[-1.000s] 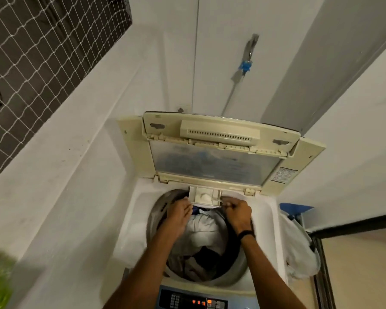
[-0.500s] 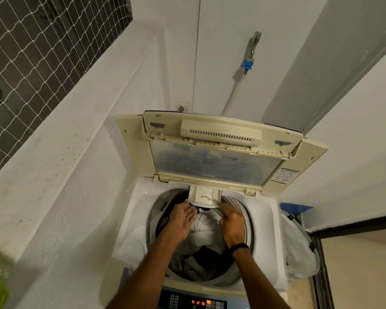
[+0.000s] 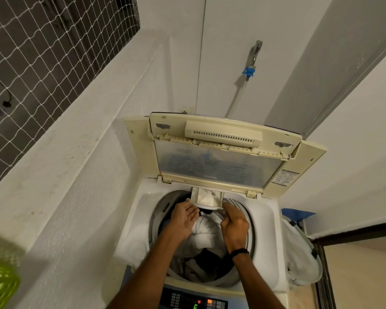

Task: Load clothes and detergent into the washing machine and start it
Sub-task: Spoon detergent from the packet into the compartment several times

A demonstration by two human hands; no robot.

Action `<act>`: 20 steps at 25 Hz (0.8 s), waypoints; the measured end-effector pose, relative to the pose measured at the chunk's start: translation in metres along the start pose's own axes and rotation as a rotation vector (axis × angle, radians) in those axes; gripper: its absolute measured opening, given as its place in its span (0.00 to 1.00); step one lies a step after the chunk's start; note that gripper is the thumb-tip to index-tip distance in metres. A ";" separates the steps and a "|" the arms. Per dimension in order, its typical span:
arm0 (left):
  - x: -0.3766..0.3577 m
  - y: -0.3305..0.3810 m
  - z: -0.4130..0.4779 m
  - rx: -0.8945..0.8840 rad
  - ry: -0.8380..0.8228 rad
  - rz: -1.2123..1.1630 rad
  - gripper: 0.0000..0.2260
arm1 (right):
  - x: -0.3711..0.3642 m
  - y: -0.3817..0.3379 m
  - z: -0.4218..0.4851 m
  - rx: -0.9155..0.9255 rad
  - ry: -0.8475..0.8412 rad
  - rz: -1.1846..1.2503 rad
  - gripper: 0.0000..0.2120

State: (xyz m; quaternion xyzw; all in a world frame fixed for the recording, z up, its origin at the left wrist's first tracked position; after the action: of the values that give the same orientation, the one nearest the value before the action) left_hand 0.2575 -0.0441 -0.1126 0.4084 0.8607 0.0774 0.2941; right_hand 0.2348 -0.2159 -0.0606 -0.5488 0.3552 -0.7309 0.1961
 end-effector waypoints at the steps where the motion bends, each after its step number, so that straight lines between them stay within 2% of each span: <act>1: 0.001 0.001 -0.002 -0.004 -0.006 -0.001 0.21 | 0.000 -0.001 -0.005 0.000 -0.008 -0.017 0.23; 6: 0.005 0.001 -0.021 -0.024 -0.029 -0.017 0.21 | -0.006 0.005 -0.027 -0.050 -0.075 -0.084 0.20; 10: 0.006 0.002 -0.047 -0.056 -0.053 -0.037 0.20 | 0.016 -0.006 -0.030 -0.210 0.061 0.047 0.17; 12: 0.008 0.010 -0.062 -0.096 -0.061 -0.063 0.20 | 0.023 -0.011 -0.028 -0.386 0.101 0.281 0.14; 13: 0.011 0.017 -0.073 -0.128 -0.063 -0.081 0.19 | 0.019 -0.014 -0.027 -0.493 0.090 0.491 0.13; 16: 0.019 0.047 -0.117 -0.271 -0.071 -0.121 0.20 | -0.004 -0.043 -0.026 -0.785 -0.042 1.078 0.11; 18: 0.031 0.071 -0.159 -0.428 -0.040 -0.126 0.19 | -0.016 -0.082 -0.033 -0.767 -0.247 1.170 0.10; 20: 0.045 0.095 -0.210 -0.606 0.008 -0.104 0.16 | -0.020 -0.126 -0.040 -0.480 -0.429 1.043 0.11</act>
State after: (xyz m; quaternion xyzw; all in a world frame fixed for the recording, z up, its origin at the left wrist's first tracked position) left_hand 0.1782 0.0745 0.0736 0.2573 0.8193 0.3170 0.4027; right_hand 0.2168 -0.1063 0.0130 -0.4666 0.6843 -0.3113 0.4659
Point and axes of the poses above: each hand's wrist, its own z-axis towards the middle knuckle, its own x-axis out of the back of the hand, y = z × x, the point moved 6 cm from there along z, towards the middle knuckle, and after that the axes turned 1 degree about -y, right-handed, at the moved point
